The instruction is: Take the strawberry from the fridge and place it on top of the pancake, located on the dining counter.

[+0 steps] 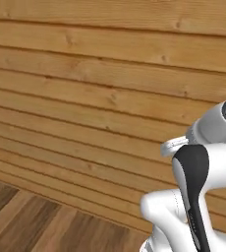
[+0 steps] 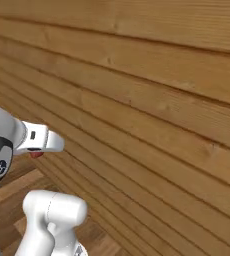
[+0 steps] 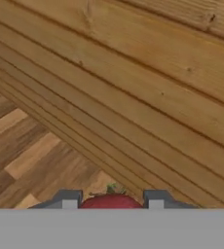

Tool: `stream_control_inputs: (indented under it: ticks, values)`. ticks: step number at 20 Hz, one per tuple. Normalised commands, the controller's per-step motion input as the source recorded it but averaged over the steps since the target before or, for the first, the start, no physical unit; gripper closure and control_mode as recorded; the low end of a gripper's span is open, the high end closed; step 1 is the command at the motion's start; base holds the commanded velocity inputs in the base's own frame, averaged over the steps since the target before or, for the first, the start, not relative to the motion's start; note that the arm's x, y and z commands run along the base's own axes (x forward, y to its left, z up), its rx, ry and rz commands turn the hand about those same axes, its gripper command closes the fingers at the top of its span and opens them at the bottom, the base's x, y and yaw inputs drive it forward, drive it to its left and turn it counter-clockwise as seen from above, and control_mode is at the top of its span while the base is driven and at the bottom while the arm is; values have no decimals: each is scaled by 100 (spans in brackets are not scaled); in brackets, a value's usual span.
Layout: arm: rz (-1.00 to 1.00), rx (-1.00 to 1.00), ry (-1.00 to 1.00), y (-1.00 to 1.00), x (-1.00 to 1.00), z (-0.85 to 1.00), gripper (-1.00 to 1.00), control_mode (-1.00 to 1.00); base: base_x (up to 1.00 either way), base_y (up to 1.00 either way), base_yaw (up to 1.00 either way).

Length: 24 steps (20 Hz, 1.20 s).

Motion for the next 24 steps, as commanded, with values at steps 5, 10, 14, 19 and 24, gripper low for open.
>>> stream_control_inputs:
  ticks: [5,10,14,19,24]
  values:
    - [0,0,0,0,0,0,100,100,57,0,95]
    - [0,0,0,0,0,0,100,100,64,0,93]
    - [0,0,0,0,0,0,100,100,73,-4,92]
    - [0,0,0,0,0,0,100,100,97,-21,73]
    - [0,0,0,0,0,0,100,100,100,-3,48]
